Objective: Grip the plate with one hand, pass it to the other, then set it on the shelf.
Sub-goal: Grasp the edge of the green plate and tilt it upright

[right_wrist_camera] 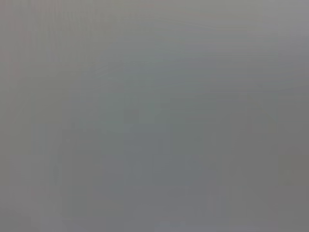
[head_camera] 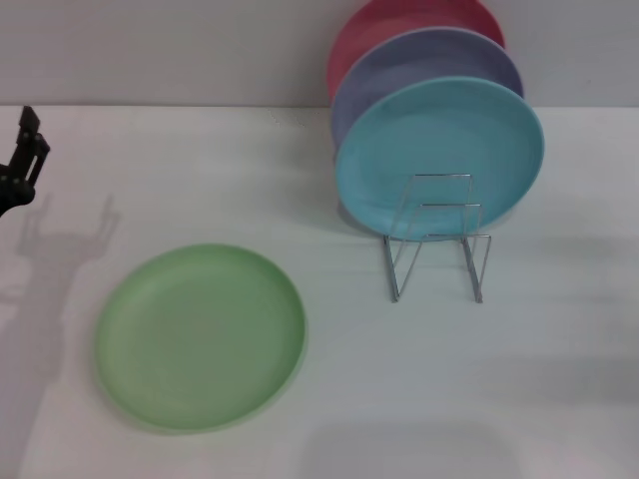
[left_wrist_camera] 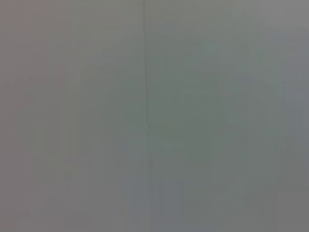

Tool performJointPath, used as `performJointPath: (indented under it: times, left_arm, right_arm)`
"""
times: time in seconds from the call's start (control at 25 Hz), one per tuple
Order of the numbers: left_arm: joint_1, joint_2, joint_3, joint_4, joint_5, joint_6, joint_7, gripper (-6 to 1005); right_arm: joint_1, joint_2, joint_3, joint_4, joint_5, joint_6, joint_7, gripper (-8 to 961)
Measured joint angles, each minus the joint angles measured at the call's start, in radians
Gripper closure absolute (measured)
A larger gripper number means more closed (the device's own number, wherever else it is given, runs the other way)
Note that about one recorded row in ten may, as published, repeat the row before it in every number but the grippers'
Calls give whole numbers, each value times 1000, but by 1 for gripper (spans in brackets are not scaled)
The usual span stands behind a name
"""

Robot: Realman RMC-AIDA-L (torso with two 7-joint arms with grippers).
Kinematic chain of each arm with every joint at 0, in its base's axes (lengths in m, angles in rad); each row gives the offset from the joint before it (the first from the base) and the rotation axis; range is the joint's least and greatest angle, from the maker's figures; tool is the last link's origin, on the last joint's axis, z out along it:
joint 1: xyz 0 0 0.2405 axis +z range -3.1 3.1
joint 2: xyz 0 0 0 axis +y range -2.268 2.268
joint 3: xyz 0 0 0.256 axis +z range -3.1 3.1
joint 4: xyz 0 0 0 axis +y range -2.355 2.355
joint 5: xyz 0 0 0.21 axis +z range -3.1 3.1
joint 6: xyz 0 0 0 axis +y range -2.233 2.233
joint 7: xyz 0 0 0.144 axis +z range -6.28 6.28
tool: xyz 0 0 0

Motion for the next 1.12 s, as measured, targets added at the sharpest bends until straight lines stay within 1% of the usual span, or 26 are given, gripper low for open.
performJointPath:
  times: [0.08,0.12,0.2,0.28,0.32,0.4,0.44,0.48,0.52,0.56,0.6,0.68,0.72,0.8,0.84,0.88,0.92,0.96,1.0,1.04,1.08,1.12]
  left_arm:
    - [0,0,0,0,0,0,0,204]
    - [-14,14,0,-17,1,-61,-9,204]
    - [-29,44,0,-64,1,-137,-11,205]
    - [-29,44,0,-64,1,-137,-11,205]
    - [-37,70,-3,-112,1,-179,-11,205]
    - [-41,113,-27,-200,13,-253,-2,206]
    - [-41,113,-27,-200,13,-253,-2,206]
    - [-42,137,-57,-252,33,-311,2,206]
    - [-42,166,-126,-318,87,-436,3,206]
    - [-42,166,-126,-318,87,-436,3,207]
    - [-41,174,-175,-341,122,-503,4,207]
    - [-41,174,-175,-341,122,-503,4,207]
    - [-37,180,-299,-391,215,-651,7,208]
    - [-37,180,-299,-391,215,-651,7,208]
    - [-3,157,-540,-532,398,-940,71,208]
    - [22,139,-629,-595,450,-1037,109,209]
    - [50,107,-740,-680,513,-1162,169,209]
    - [61,92,-776,-712,536,-1208,194,209]
    - [83,60,-848,-771,569,-1291,243,209]
    - [98,39,-888,-810,583,-1341,280,210]
    - [119,8,-947,-876,604,-1416,343,210]
    - [142,-11,-989,-944,611,-1493,404,210]
  right_arm:
    - [-3,1,-6,5,0,-1,0,211]
    - [-6,2,-16,7,0,-5,0,211]
    - [-7,3,-19,8,0,-6,0,211]
    - [-7,4,-25,10,0,-7,0,211]
    - [-6,5,-25,14,0,-5,0,211]
    - [-4,6,-26,16,0,-3,0,211]
    - [-3,6,-26,17,0,-3,0,211]
    - [-2,6,-26,19,0,-3,0,211]
    - [0,6,-26,20,0,-5,0,211]
    - [0,6,-26,20,0,-5,0,212]
    - [0,6,-26,21,0,-6,0,212]
    - [3,6,-26,22,-1,-8,0,212]
    - [3,6,-26,22,-1,-8,0,212]
    - [4,6,-26,22,-1,-8,0,212]
    - [5,6,-26,22,-1,-8,0,212]
    - [6,6,-26,22,-1,-8,0,212]
    - [9,5,-26,22,-1,-7,0,212]
    - [9,5,-26,22,-1,-7,0,212]
    - [10,5,-26,22,-1,-5,0,212]
    - [12,4,-26,22,-1,-4,0,211]
    - [16,4,-26,21,-2,-3,0,211]
    - [20,3,-26,20,-2,-2,0,211]
